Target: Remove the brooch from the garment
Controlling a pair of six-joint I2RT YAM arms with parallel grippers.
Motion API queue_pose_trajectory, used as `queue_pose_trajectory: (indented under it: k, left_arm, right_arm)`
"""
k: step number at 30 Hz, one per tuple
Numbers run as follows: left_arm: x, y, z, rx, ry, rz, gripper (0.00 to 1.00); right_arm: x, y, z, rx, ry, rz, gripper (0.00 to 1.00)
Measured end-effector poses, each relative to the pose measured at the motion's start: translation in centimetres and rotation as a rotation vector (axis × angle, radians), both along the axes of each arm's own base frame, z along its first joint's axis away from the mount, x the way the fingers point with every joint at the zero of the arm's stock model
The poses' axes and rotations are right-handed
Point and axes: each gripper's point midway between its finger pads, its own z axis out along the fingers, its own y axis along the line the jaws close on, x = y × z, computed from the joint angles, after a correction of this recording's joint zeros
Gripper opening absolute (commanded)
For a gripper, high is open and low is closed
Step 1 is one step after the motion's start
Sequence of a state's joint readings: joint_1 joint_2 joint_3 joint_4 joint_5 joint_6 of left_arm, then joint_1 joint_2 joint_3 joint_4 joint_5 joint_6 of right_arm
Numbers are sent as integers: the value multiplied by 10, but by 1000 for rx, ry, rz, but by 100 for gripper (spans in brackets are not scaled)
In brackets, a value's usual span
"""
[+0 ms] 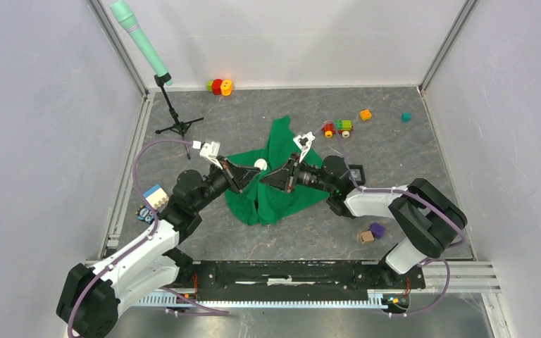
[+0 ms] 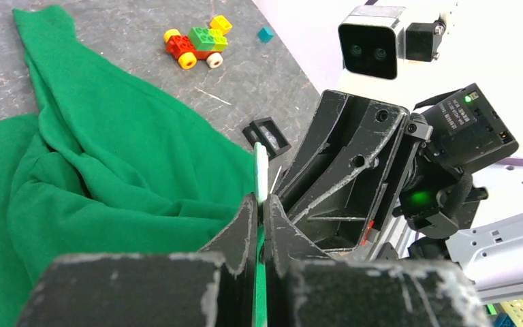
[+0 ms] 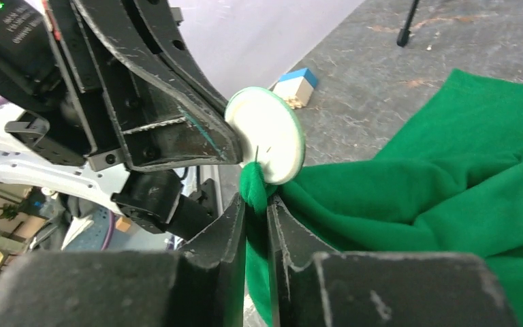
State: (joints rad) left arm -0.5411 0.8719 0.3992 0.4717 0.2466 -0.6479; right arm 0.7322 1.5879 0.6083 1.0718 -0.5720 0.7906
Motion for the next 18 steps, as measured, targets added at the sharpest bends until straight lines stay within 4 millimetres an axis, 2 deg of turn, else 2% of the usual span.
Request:
queue_pose_trajectory:
  k: [3, 5, 11, 12, 13, 16, 18]
  left_arm:
    - [0, 1, -5, 16, 13, 5, 2]
    - [0, 2, -6, 21, 17, 9, 2]
    - [5, 8, -4, 26, 3, 46, 2]
    - [5, 8, -4, 28, 6, 46, 2]
    - [4, 8, -6, 31, 12, 43, 2]
    - [2, 9, -14, 50, 40, 44, 2]
    - [1, 12, -20, 64, 63, 55, 2]
  right_arm:
    - [4, -2, -9, -37, 7, -18, 6]
    - [11, -4, -9, -48, 18, -32, 5]
    - [47, -12, 14, -40, 18, -82, 14]
    - [55, -14, 18, -37, 13, -99, 17]
    - [62, -17, 23, -33, 7, -114, 29]
    - [80, -25, 35, -21, -14, -156, 52]
    - [85, -30, 33, -26, -11, -173, 62]
